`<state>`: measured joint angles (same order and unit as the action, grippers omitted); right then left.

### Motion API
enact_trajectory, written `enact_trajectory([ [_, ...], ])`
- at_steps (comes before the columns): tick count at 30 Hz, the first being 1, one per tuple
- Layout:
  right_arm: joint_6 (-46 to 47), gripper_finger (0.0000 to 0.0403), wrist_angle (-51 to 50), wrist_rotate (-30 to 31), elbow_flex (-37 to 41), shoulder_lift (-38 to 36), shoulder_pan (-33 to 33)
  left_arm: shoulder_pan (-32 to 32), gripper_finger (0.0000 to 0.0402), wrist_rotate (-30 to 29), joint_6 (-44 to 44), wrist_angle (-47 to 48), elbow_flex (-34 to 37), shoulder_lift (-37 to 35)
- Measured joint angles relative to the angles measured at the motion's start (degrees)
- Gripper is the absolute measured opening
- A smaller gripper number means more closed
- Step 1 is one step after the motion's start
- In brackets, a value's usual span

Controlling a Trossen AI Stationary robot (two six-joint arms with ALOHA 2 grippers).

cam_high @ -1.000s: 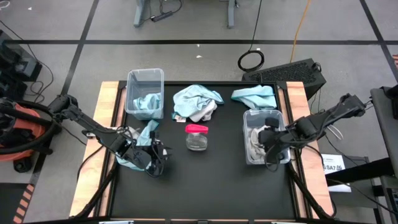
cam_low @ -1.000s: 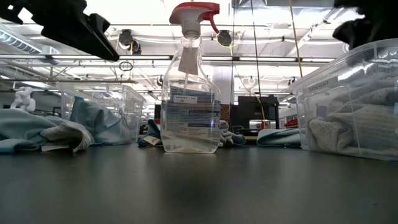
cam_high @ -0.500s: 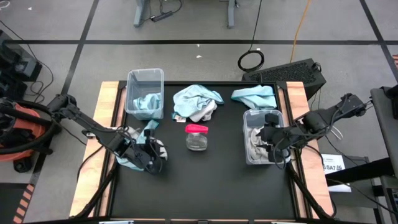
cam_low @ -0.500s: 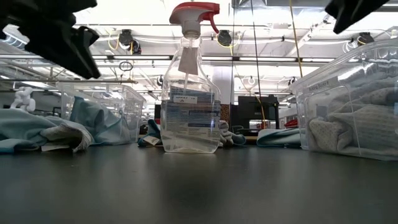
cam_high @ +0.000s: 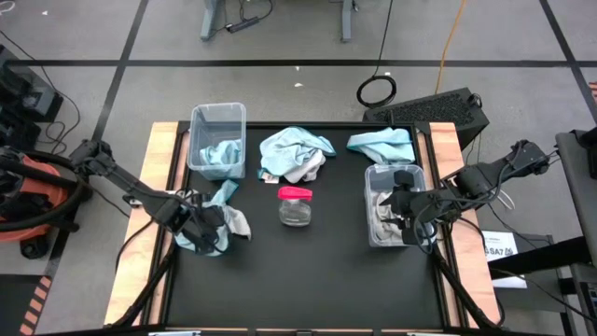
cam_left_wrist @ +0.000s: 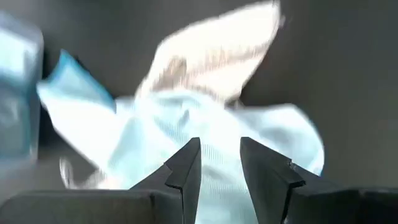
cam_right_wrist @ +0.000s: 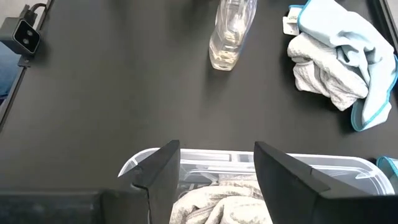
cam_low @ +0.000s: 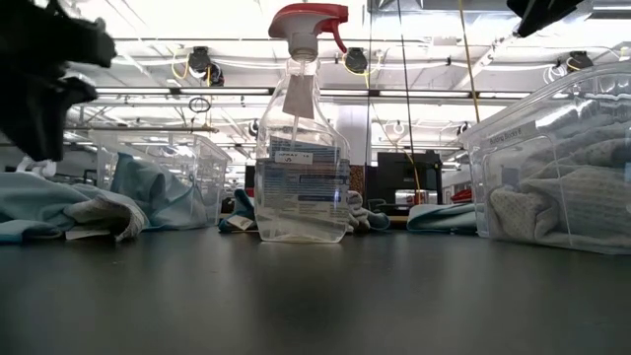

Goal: Sort microfiber towel by color & place in baskets
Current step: Put the bottom blue towel into the left transparent bin

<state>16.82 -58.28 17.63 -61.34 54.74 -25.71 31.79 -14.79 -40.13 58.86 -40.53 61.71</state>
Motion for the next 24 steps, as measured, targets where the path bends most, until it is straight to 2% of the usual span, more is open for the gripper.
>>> enact_trajectory([
  [5, 0.0, 0.0196, 0.0, 0.0, 0.0, 0.0, 0.0, 1.9, 0.0121, 1.6, -5.7, 4.3, 0.0, 0.0],
  [17, 0.3, 0.0196, -0.1, 0.2, 0.0, 0.0, -0.8, 4.4, 0.0125, 1.2, -9.0, 1.7, 0.0, 2.4],
  [20, 0.4, 0.0196, -0.1, 0.2, 0.0, 0.0, -1.3, 4.4, 0.0150, 1.1, -9.3, 1.6, 0.0, 4.0],
  [24, 1.1, 0.0196, -0.1, 0.3, 0.0, 0.0, -1.9, 4.3, 0.0209, 1.0, -10.2, 1.6, 0.0, 6.1],
])
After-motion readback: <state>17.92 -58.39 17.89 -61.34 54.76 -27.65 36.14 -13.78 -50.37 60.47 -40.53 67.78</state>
